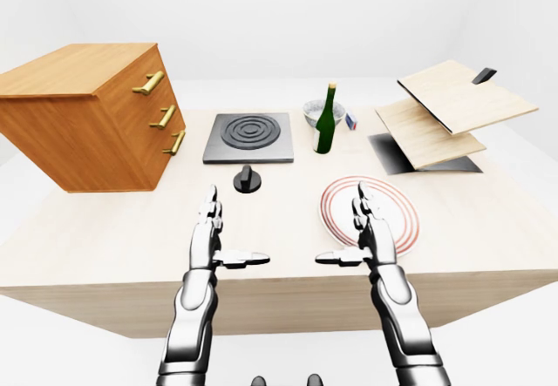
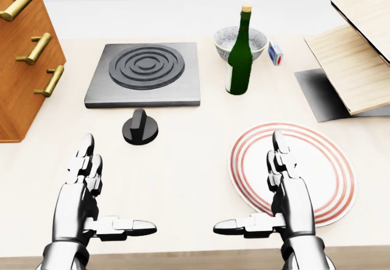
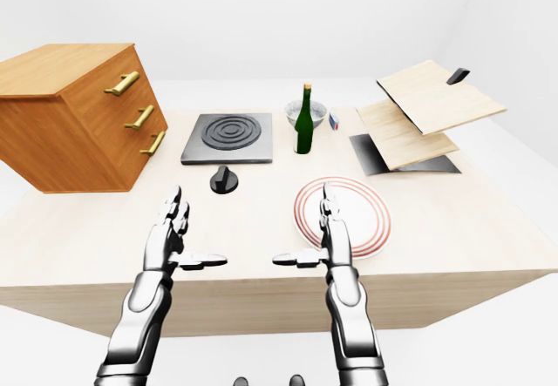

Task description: Turn on the stove.

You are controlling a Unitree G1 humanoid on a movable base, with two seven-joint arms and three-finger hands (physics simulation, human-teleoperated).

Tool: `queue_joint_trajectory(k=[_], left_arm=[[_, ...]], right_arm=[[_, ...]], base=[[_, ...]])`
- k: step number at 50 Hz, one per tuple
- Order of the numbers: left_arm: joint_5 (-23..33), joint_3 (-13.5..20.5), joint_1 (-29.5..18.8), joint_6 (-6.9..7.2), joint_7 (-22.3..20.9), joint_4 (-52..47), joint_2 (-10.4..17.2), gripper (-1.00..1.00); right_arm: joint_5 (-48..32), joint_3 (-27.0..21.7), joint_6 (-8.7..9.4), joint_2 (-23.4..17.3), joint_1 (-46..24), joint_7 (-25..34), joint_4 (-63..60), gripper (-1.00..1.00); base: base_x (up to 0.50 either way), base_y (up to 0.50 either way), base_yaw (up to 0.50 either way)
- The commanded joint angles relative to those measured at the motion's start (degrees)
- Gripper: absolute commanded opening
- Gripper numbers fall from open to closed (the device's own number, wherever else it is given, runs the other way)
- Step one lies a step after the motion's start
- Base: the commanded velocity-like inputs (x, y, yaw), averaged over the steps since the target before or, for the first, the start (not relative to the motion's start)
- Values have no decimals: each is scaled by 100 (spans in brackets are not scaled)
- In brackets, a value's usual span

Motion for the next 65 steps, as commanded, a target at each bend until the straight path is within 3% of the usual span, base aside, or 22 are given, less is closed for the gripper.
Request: queue_joint_trajectory(k=[1,5,30,37,41,48,51,57,65], left_arm=[[-70,135,1,9,-135,-9,67,100],[-61,132,-9,-11,-136,23,67,100],[-133,202,34,80,-156,-140,88,100],[-153,224,-18,64,-156,-57,99,100],[-147,216,-3,77,-153,-91,95,100],[-112,186,-143,-36,-133,227,88,100],[-99,205,-498,-241,-111,934,110,100],[-117,211,-935,-496,-81,1858,148,100],[-17,98,-1197,-496,-5,2573,90,100]], right_arm=[[32,-68,64,-42,101,191,-150,100],[117,-65,3,-46,159,310,-209,100],[104,-83,80,-57,40,354,-52,100],[26,-28,-76,-32,69,293,47,100],[67,-40,-79,-35,76,322,38,100],[104,-58,10,-40,44,329,37,100],[108,-49,10,-38,43,330,39,100],[118,-63,-6,-44,37,332,41,100],[120,-70,17,-48,20,335,60,100]], base=[[0,0,0],[9,0,0],[43,0,0],[38,0,0],[0,0,0],[0,0,0],[0,0,0],[0,0,0],[0,0,0]])
